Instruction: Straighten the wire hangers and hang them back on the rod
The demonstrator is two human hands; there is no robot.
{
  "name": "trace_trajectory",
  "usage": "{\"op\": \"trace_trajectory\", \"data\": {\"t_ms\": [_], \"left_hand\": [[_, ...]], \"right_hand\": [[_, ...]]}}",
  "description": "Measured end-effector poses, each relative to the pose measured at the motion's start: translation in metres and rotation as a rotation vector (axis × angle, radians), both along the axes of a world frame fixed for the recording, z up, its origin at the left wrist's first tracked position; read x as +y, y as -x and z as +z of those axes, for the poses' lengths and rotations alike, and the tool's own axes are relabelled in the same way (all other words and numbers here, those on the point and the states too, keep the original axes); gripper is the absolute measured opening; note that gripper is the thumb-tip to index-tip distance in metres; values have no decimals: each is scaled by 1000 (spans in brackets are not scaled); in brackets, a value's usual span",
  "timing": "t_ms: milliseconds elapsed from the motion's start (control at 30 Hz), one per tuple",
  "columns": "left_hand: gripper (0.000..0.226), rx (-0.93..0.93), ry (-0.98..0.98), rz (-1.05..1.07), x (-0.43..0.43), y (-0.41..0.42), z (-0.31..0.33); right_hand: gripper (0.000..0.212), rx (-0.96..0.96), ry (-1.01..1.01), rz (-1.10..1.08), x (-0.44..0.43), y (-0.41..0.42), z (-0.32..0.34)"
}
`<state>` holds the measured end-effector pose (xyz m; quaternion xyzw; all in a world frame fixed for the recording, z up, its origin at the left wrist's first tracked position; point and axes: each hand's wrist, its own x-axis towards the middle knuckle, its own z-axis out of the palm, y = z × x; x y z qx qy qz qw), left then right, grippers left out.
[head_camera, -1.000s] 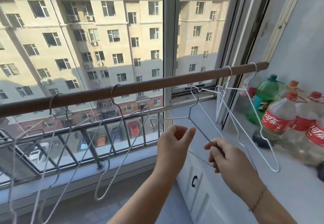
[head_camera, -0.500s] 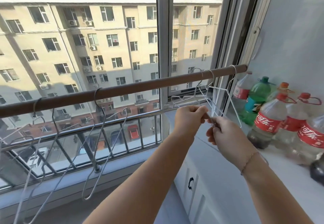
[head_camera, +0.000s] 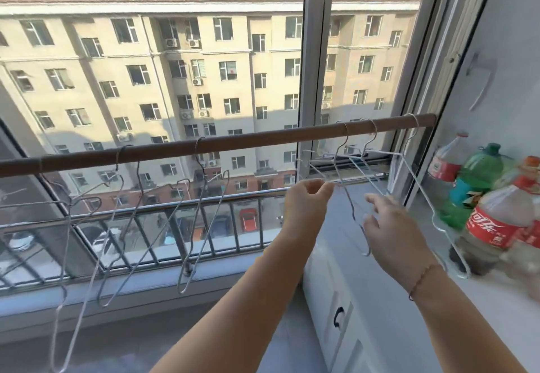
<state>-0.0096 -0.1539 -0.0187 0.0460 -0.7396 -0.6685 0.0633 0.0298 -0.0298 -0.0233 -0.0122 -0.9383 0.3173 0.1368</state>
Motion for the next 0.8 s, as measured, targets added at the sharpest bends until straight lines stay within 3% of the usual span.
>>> {"op": "trace_trajectory", "data": {"t_ms": [200, 333, 433, 600, 800], "left_hand": [[24, 268, 65, 303, -81, -51, 9], [16, 383, 89, 515, -146, -83, 12], [18, 360, 68, 573, -192, -95, 12], [14, 229, 57, 552, -243, -94, 4], [16, -35, 164, 174, -277, -84, 2]], "right_hand": [[39, 253, 79, 281, -55, -17, 19], [38, 244, 223, 542, -119, -37, 19], [33, 214, 341, 651, -167, -53, 16], [38, 0, 415, 658, -237, -61, -8], [43, -192, 581, 426, -291, -53, -33]]}}
